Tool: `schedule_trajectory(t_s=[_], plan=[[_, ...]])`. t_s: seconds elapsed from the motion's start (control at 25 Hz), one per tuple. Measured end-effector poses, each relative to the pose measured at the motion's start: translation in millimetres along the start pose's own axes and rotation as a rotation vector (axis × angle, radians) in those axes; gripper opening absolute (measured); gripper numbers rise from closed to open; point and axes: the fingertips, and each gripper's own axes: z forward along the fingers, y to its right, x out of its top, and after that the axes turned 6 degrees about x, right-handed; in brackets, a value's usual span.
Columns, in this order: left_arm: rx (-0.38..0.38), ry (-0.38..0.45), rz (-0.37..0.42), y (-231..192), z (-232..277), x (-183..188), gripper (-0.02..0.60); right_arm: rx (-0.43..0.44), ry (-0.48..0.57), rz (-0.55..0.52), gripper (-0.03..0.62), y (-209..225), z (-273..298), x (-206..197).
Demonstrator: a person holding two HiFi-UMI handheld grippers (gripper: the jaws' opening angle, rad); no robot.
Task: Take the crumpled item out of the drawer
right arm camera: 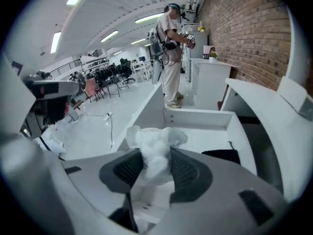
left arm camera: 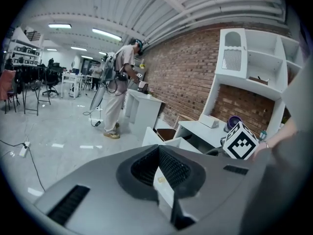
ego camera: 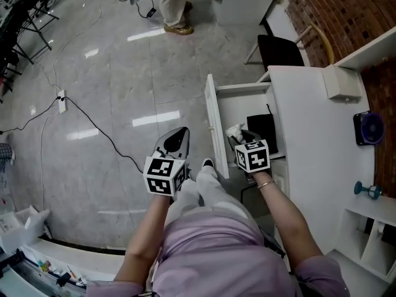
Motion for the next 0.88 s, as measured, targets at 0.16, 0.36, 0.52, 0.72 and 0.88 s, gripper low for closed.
schedule_trajectory(t_s=[0.16, 0.36, 0.52, 0.72, 0.88], plan=[[-0.044, 0.003, 0.007, 9, -1, 3, 0.0, -0.004, 0.056, 0.057, 0.175, -8, -20, 3], [-0.087, 0.0, 0.019, 17, -4, 3, 0.0, -0.005, 0.135, 0.117, 0.175, -18, -43, 11], [-0.112, 0.003, 0.044, 19, -6, 7, 0.001, -0.006, 0.208, 0.167, 0.175, -26, -62, 22], [-0.13, 0.021, 0.081, 20, -7, 18, 0.0, -0.011, 0.305, 0.21, 0.173, -33, -88, 38], [-0.122, 0.028, 0.102, 20, -12, 22, 0.0, -0.006, 0.357, 0.255, 0.173, -40, -104, 44]])
